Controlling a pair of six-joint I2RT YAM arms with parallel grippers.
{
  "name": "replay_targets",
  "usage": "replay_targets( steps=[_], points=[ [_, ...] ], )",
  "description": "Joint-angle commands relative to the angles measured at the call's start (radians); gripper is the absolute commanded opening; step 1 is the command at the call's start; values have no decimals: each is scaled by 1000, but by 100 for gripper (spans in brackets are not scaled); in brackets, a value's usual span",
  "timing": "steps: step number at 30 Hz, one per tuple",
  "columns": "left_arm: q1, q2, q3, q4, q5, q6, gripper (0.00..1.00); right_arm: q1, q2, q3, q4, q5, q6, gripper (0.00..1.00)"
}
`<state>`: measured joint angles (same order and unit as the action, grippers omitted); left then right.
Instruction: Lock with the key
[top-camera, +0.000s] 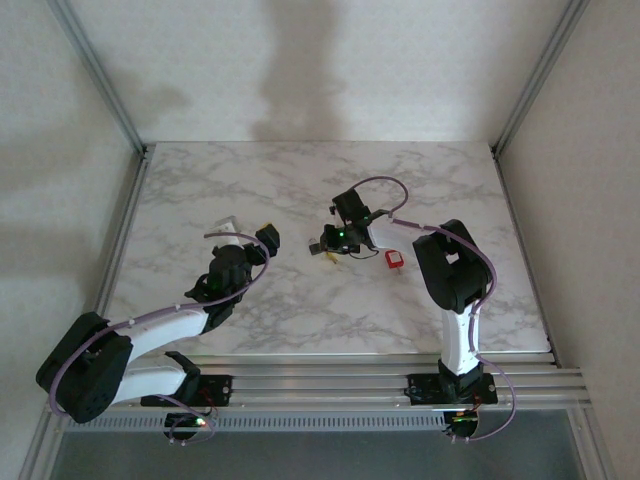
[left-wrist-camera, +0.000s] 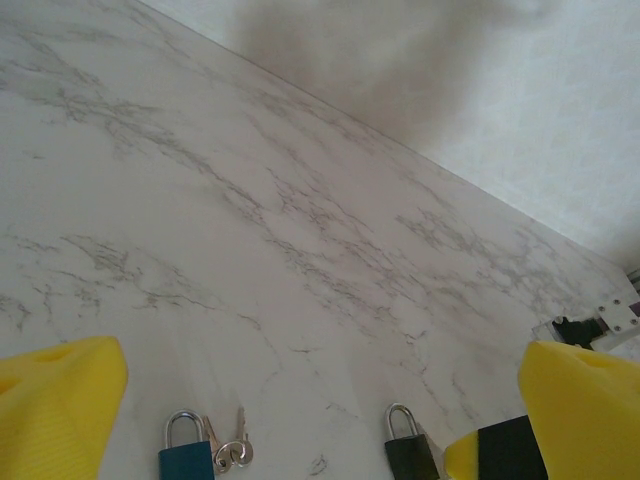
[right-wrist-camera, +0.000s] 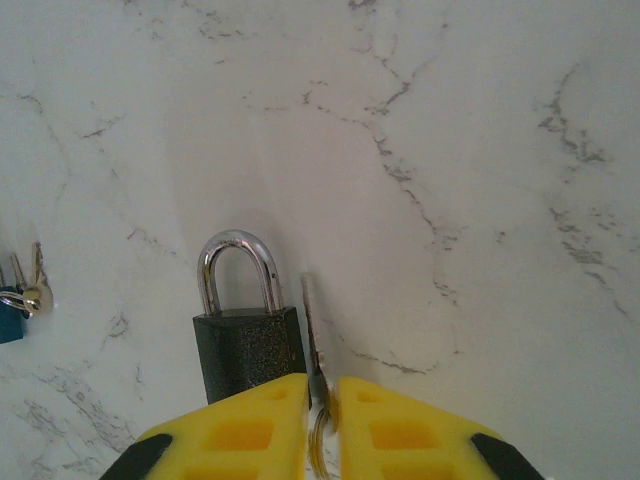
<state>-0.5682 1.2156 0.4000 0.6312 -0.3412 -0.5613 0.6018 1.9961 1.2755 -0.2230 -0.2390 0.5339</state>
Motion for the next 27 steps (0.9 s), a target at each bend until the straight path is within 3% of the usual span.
replay_targets(
  steps=[1,6,12,26,27],
  points=[
    [-7,9,31,-10,-13,-14,100,-7,12,22,-16,-16,-15,16],
    [-7,10,31,-10,-13,-14,99,-6,-3,21,-21,-16,-15,20],
    [-7,10,31,-10,-13,-15,100,-5,-40,15,-31,-2,-18,33],
    [-7,13,33,-10,-11,-17,100,-10,-289,-97,-44,106,-18,78],
    [-7,15,33,-10,-11,-17,100,-8,-311,-109,-55,127,-17,88]
  ],
)
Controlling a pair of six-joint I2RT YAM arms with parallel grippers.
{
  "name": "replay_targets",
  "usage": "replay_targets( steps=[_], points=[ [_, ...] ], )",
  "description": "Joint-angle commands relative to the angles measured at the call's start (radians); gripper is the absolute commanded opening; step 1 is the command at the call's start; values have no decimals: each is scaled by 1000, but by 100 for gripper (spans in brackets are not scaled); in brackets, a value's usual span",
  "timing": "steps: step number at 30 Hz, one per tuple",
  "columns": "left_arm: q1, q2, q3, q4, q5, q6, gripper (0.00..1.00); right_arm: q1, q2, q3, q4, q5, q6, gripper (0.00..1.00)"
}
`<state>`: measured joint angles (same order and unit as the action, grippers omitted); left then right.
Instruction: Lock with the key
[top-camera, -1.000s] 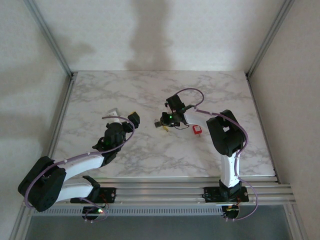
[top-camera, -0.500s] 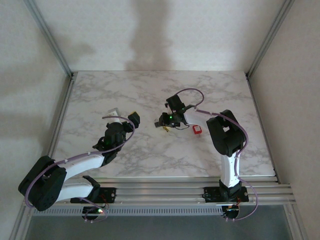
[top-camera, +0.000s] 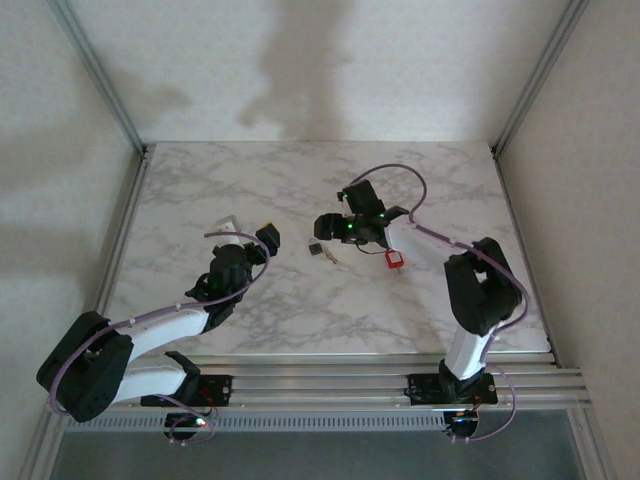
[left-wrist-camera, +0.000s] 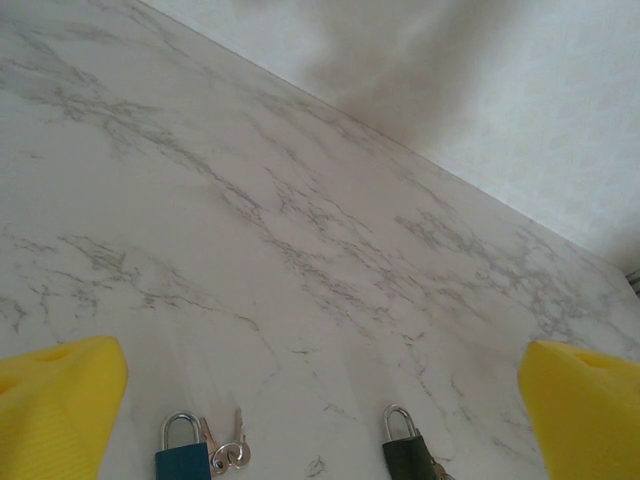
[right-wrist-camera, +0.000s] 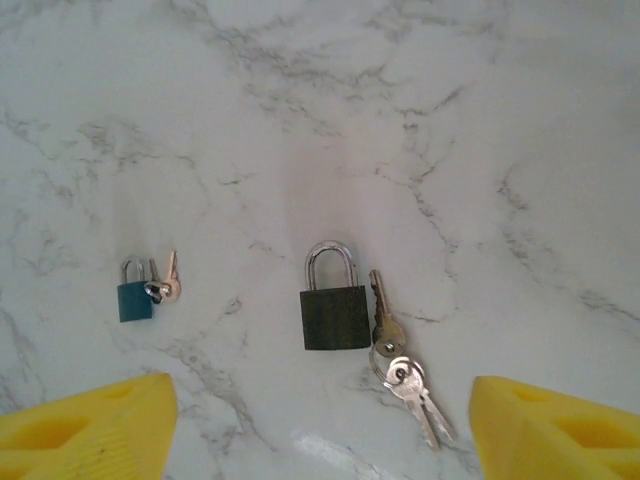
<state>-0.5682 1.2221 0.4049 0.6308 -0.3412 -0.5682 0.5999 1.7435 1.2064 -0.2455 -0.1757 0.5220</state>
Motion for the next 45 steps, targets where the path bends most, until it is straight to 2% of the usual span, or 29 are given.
replay_targets(
  steps=[1,2,3,13,21,27,35,45],
  points=[
    [-7,8,29,-10,-8,-12,100,-7,-78,-50,-44,84,-5,93],
    [-7,8,29,-10,-7,-10,100,-7,-101,-62,-60,111,-3,99],
    [-6,8,29,-10,-5,-10,100,-9,-119,-73,-74,135,-2,99],
    [-8,5,34,-21,-15,-15,99,-29,-309,-160,-255,352,8,99],
    [-9,10,38,-26,-5,-18,99,-70,-336,-213,-375,479,10,99],
    [-7,14,44,-32,2,-14,100,-106,-307,-254,-374,466,9,99],
    [-10,19,51,-40,4,-16,100,-118,-210,-223,-352,420,-18,99],
    [-10,27,54,-42,10,-20,99,-127,-102,-170,-351,426,-38,99]
  ],
)
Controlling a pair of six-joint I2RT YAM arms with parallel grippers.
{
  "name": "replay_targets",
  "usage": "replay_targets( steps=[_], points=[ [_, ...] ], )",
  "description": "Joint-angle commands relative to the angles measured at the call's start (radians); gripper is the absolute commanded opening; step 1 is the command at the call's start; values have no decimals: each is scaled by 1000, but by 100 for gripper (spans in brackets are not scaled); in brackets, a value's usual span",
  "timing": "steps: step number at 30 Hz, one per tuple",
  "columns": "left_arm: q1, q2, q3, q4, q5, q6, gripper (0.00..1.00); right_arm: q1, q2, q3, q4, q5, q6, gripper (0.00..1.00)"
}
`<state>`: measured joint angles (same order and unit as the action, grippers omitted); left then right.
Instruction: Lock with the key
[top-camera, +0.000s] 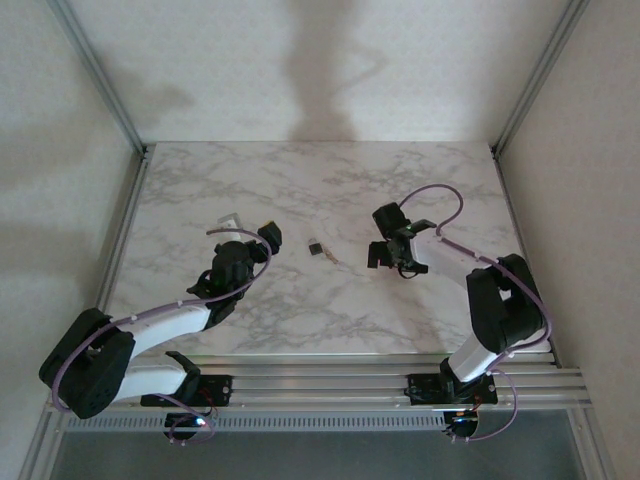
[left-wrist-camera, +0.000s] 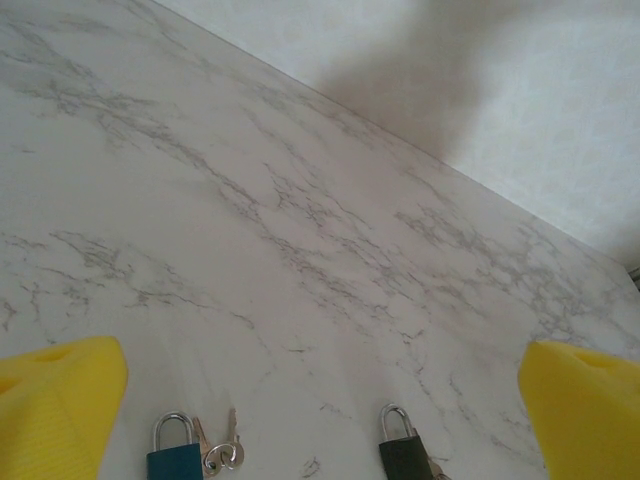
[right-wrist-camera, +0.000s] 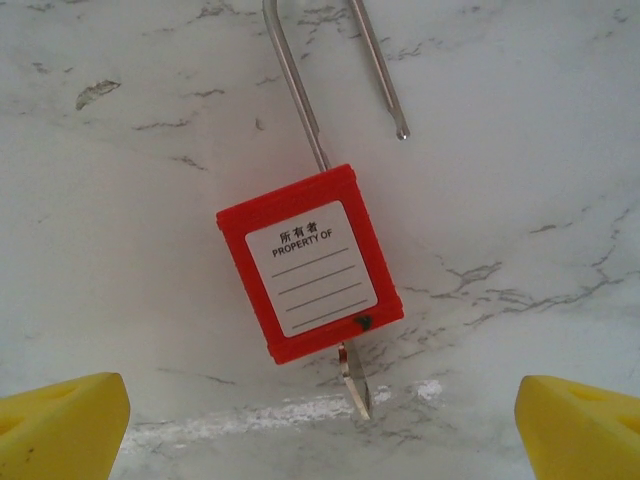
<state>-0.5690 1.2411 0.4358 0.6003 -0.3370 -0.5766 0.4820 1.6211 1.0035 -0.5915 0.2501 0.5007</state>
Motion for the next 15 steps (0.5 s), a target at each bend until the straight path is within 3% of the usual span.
replay_targets(
  steps=[1,15],
  points=[
    [-10,8,23,-10,6,-14,100,-10,30,36,-7,0,-19,98],
    [-9,9,23,-11,11,-18,100,-17,99,58,34,-32,-35,84]
  ],
)
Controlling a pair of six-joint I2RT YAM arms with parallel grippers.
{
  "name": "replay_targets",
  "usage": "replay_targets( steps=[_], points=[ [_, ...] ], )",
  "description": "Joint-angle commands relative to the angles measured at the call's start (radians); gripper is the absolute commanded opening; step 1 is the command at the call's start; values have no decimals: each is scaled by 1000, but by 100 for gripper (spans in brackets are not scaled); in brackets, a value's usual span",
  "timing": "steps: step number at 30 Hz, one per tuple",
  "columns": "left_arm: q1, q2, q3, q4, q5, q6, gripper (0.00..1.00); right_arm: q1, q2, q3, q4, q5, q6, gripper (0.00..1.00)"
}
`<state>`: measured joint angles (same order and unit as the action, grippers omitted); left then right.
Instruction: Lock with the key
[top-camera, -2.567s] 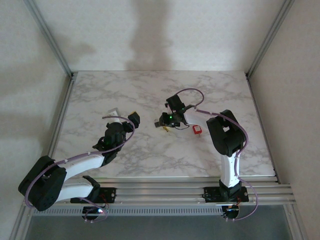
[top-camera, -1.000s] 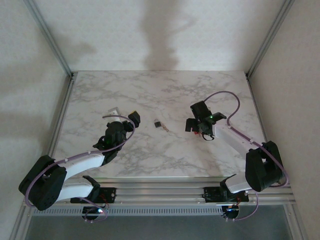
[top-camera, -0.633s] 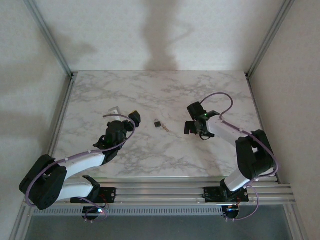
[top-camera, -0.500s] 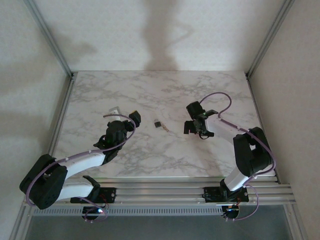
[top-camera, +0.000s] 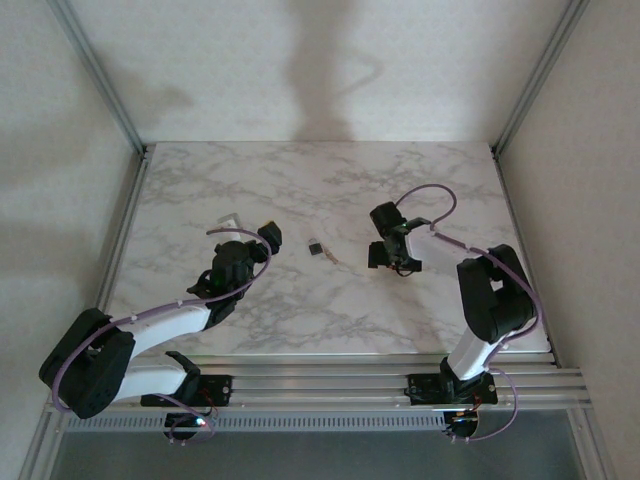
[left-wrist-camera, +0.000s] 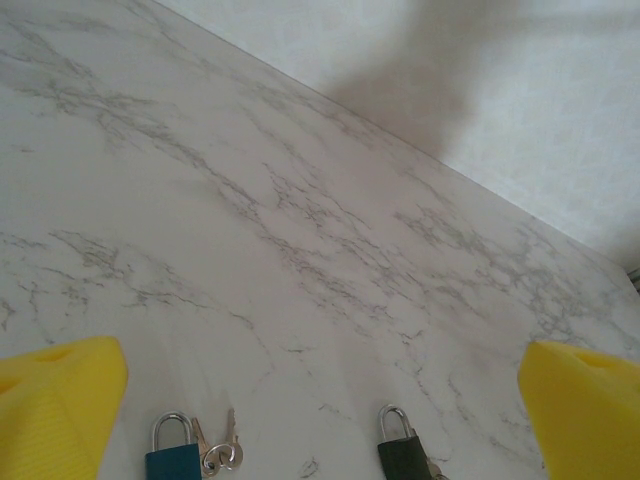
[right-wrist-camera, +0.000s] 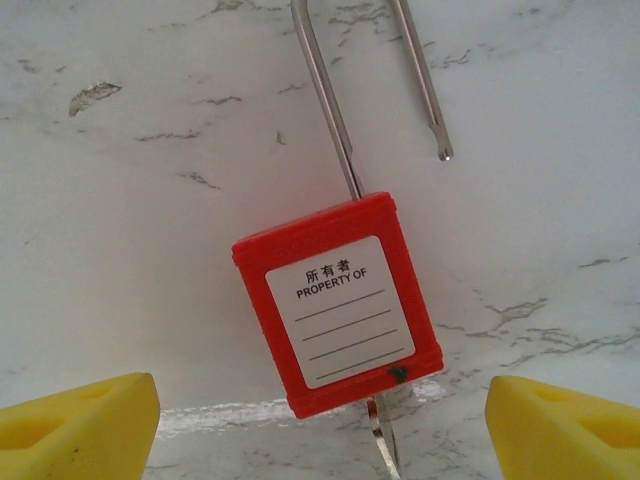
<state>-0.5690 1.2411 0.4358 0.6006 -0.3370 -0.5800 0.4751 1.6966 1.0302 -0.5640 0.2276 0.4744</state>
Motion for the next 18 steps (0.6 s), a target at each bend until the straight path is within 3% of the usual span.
replay_targets(
  steps=[1,18],
  points=[
    [-11,10,23,-12,10,-14,100,-11,32,35,6,-11,-8,83],
    [-10,24,27,-9,19,-16,100,-20,76,36,29,-26,-17,72]
  ],
)
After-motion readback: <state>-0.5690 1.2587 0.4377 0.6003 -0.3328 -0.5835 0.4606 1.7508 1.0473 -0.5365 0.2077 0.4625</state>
